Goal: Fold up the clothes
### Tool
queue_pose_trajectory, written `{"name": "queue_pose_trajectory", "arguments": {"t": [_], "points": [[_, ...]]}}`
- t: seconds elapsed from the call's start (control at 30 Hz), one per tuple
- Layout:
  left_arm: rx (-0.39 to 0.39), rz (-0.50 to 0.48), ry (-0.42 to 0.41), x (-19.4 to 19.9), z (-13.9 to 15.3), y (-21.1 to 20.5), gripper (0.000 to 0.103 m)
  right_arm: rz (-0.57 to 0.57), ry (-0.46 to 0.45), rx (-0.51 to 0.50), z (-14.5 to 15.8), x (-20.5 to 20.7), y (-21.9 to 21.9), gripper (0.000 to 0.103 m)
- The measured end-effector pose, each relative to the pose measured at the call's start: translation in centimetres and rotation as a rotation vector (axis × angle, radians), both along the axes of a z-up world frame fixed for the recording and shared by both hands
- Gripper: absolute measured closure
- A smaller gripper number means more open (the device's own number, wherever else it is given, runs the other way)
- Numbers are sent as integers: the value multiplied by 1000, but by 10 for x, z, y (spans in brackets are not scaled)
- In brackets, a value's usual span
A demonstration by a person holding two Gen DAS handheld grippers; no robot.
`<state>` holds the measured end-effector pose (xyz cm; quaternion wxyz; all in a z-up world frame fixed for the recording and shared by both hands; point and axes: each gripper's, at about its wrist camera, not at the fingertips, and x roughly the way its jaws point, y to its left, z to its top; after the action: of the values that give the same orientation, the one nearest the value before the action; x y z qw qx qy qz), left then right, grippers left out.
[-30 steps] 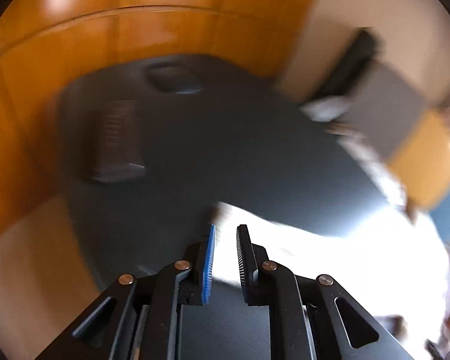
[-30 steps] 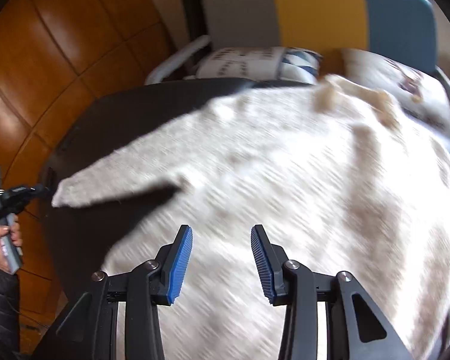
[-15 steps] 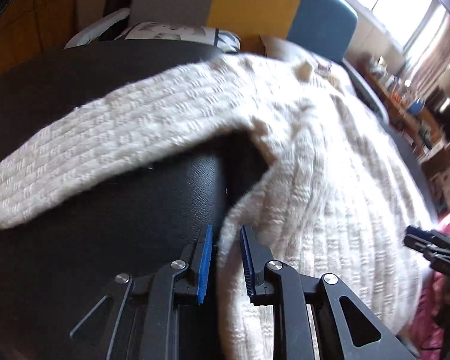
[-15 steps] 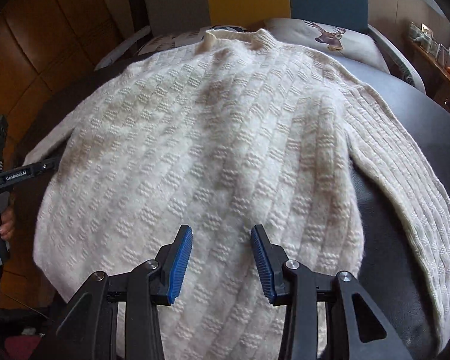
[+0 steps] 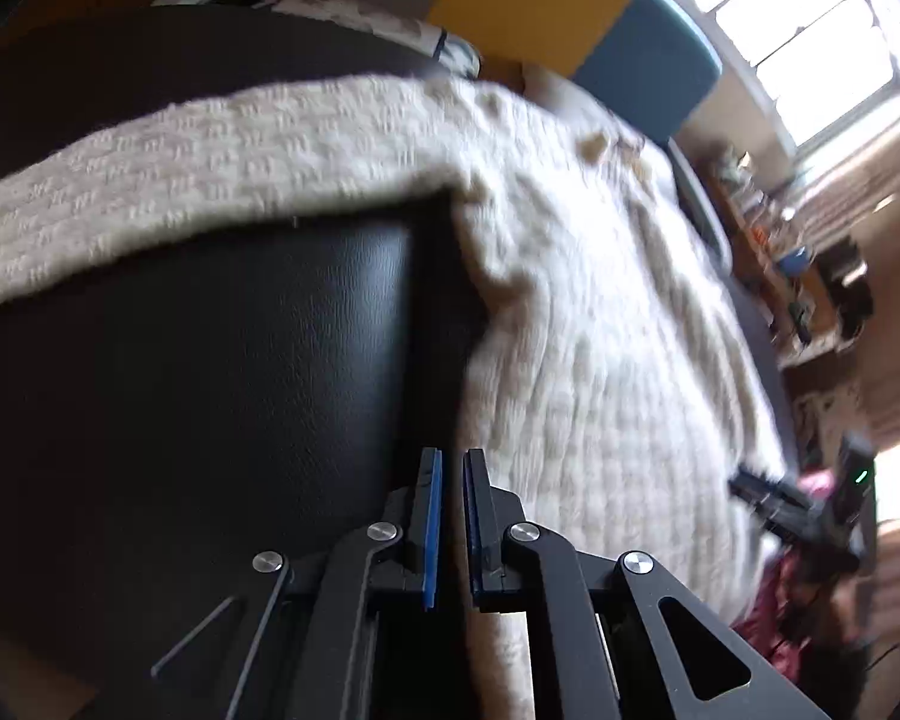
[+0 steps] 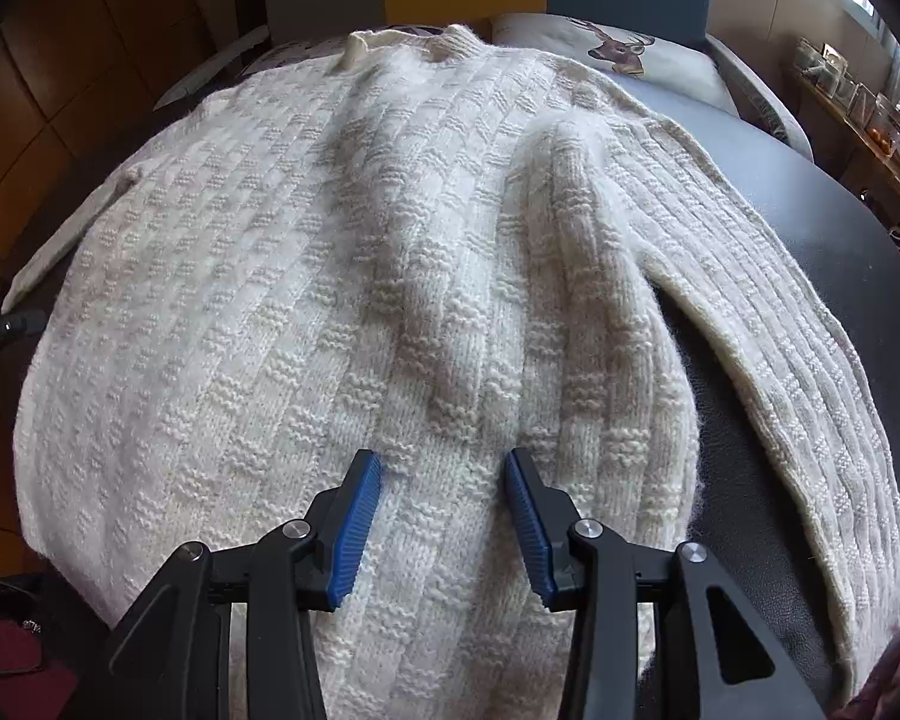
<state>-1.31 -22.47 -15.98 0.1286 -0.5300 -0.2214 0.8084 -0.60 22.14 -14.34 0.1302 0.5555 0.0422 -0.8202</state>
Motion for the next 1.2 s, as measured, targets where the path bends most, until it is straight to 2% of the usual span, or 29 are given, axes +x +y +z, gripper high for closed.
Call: {"name": "queue_pose_trajectory", "arguments": {"t": [0.03,0.13,0.2,0.33,0.4,0.43,0.5,0.57,0.67,0.73,0.83,0.9,0.97,1.03,1.1,1.17,1.2], "points": [[18,15,11,-6,4,-4,92,-5,-6,1,1,-1,0,59],[-37,34,27,-35,14,-4,90,-32,28,-9,11,-1,-2,58],[-57,11,22,-59,15,4,88,-27,63,-62,22,-1,-7,58],[-48,-1,-21,-102,5,17,63,57,104,-162,35,-9,-38,58],[-33,27,-49,-116,-4,14,62,116,104,-158,35,-14,-62,58],[-27,29,-50,-120,-10,15,63,137,96,-149,30,-16,-70,58],[-88,37,-21,-124,-13,17,93,175,79,-128,20,-22,-87,58],[-156,70,8,-130,-14,17,96,194,-11,-95,-2,-25,-98,58],[-158,115,8,-139,-17,-1,98,245,26,-52,-7,-13,-104,57],[-169,120,2,-143,-18,-8,102,220,21,-85,-8,-14,-100,56],[-192,109,-9,-145,-16,-10,102,193,21,-109,-10,-16,-100,54],[-147,118,-3,-138,-7,-11,102,201,28,-108,-10,-14,-104,46],[-111,115,24,-131,6,-7,101,217,24,-117,-9,-15,-107,42],[-78,79,61,-125,23,4,100,211,4,-184,-6,-19,-100,42],[-32,16,87,-126,40,21,93,172,10,-264,0,-28,-86,42],[16,-48,113,-133,54,45,74,120,37,-312,6,-40,-68,42],[41,-78,125,-139,61,59,68,94,54,-320,10,-48,-58,42]]}}
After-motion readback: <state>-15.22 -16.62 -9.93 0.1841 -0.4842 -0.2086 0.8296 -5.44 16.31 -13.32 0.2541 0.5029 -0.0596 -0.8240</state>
